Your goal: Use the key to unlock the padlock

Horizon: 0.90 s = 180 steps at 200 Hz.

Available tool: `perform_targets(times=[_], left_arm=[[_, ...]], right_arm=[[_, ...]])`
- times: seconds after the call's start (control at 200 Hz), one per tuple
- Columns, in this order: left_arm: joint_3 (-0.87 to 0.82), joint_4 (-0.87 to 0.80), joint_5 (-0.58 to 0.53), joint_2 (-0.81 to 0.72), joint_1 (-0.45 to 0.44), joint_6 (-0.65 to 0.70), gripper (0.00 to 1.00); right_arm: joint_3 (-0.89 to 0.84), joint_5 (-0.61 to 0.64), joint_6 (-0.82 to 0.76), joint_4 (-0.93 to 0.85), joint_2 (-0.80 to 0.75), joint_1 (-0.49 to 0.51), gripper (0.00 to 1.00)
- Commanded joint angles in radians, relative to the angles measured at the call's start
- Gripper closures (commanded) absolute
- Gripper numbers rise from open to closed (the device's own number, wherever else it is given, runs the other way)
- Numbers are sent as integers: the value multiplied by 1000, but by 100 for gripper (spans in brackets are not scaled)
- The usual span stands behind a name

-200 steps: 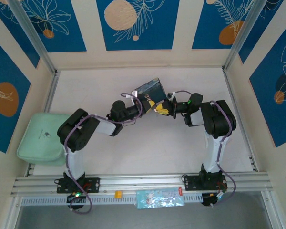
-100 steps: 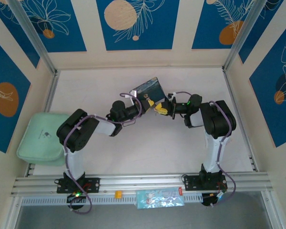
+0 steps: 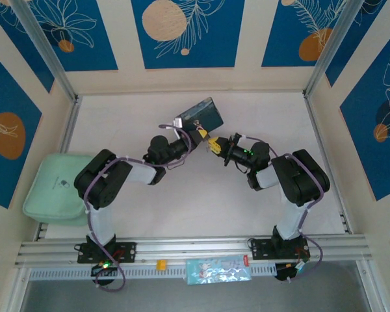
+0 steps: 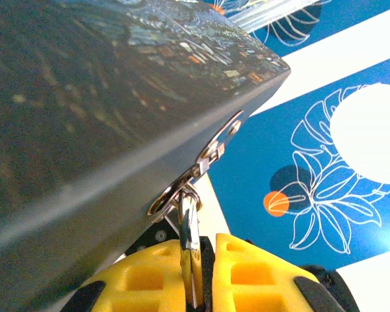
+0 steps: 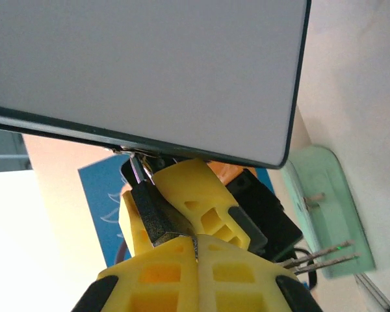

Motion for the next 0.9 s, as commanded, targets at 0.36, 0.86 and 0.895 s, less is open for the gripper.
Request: perform_targets(times=[0.36, 0.86, 0.895], left_arm=[[88, 162, 347, -82, -136, 34, 100], [-19, 160, 117, -18, -110, 5, 100], [-29, 160, 104, -11, -106, 9, 100]], right_arm=[[122, 283, 427, -65, -42, 134, 100], [41, 141, 178, -136, -84, 38, 94], [30, 135, 156, -146, -88, 33, 92]])
